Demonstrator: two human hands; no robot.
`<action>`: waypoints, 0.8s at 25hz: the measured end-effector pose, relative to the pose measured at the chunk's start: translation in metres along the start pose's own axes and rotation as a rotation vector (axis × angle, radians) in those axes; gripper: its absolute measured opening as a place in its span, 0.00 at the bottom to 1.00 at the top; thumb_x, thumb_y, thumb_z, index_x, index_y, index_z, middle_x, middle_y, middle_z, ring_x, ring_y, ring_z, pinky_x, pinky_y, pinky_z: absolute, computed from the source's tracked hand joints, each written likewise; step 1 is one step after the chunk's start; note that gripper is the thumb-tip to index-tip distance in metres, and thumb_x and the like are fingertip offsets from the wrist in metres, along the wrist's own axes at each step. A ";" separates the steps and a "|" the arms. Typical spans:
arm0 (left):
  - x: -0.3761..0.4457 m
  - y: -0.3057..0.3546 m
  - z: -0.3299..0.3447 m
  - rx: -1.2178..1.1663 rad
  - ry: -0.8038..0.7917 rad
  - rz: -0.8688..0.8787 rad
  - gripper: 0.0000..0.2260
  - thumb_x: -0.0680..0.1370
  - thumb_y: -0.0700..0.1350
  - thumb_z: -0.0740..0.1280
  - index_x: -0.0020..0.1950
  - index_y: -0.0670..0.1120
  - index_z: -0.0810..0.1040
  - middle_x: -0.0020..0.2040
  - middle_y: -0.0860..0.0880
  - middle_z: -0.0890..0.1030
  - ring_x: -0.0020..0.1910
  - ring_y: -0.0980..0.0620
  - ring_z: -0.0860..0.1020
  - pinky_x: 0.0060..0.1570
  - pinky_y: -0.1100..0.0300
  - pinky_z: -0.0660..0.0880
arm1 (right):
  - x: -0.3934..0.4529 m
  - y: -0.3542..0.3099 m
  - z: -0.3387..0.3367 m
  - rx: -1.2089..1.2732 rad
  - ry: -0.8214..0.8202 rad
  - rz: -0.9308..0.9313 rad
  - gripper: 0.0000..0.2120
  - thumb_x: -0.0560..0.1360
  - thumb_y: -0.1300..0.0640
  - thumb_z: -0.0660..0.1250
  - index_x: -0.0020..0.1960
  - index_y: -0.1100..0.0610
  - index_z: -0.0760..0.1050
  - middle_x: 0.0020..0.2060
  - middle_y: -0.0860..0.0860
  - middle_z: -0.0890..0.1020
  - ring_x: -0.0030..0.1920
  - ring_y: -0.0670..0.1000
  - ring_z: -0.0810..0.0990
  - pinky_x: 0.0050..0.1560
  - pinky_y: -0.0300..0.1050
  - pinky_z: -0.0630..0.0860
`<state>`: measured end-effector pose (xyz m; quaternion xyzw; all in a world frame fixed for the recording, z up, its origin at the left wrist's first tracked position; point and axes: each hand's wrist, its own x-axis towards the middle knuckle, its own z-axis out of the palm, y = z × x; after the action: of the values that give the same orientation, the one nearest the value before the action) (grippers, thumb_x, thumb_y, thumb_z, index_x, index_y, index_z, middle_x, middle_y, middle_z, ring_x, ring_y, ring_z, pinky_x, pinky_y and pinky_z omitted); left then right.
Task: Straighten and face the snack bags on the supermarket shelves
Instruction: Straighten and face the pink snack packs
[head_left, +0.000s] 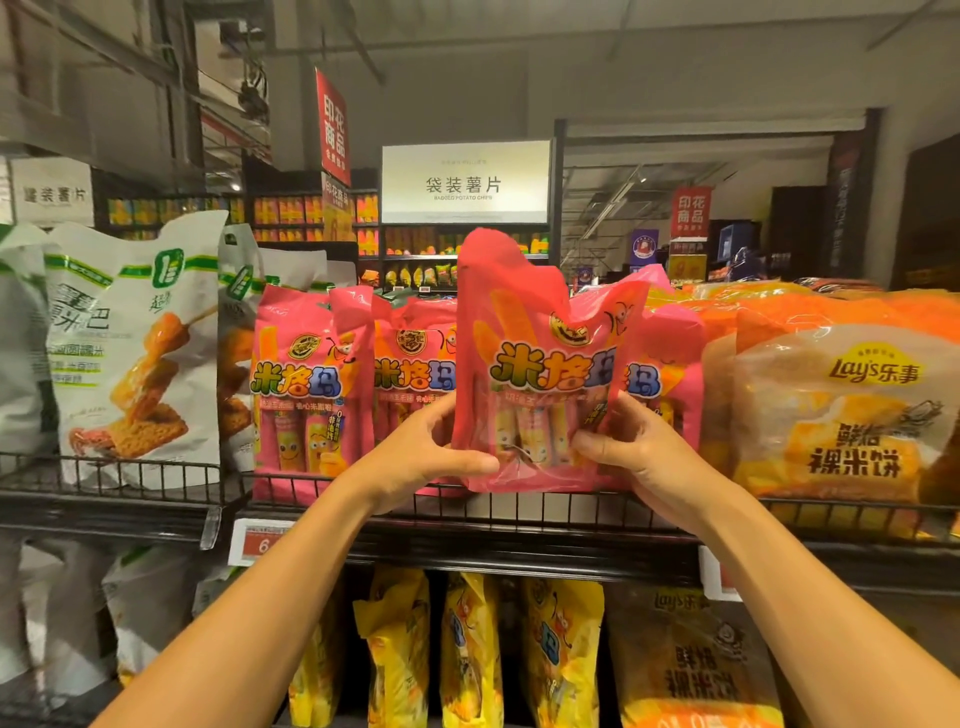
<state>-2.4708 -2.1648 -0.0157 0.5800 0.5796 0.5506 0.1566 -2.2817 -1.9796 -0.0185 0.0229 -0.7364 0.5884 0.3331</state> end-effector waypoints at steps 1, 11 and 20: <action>-0.001 -0.001 -0.001 0.028 0.023 -0.017 0.42 0.61 0.52 0.81 0.72 0.56 0.70 0.69 0.56 0.76 0.66 0.57 0.75 0.66 0.52 0.74 | 0.000 -0.001 0.001 -0.007 0.003 0.005 0.26 0.67 0.56 0.79 0.63 0.45 0.76 0.57 0.46 0.85 0.58 0.49 0.83 0.54 0.44 0.80; -0.012 0.009 0.024 0.209 0.203 0.109 0.32 0.61 0.61 0.78 0.63 0.67 0.71 0.62 0.67 0.78 0.61 0.67 0.75 0.59 0.73 0.69 | 0.001 -0.002 0.000 -0.032 0.048 0.069 0.43 0.68 0.50 0.72 0.79 0.51 0.59 0.72 0.49 0.73 0.71 0.51 0.73 0.61 0.47 0.77; -0.023 0.039 0.081 0.460 0.534 0.284 0.18 0.68 0.66 0.72 0.51 0.58 0.75 0.45 0.59 0.81 0.45 0.61 0.79 0.47 0.59 0.77 | 0.001 -0.015 0.010 0.161 0.044 0.057 0.14 0.84 0.57 0.54 0.66 0.50 0.72 0.56 0.50 0.85 0.53 0.50 0.84 0.49 0.44 0.78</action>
<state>-2.3783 -2.1579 -0.0226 0.5104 0.6223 0.5543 -0.2120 -2.2806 -1.9926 -0.0061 0.0156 -0.6794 0.6555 0.3293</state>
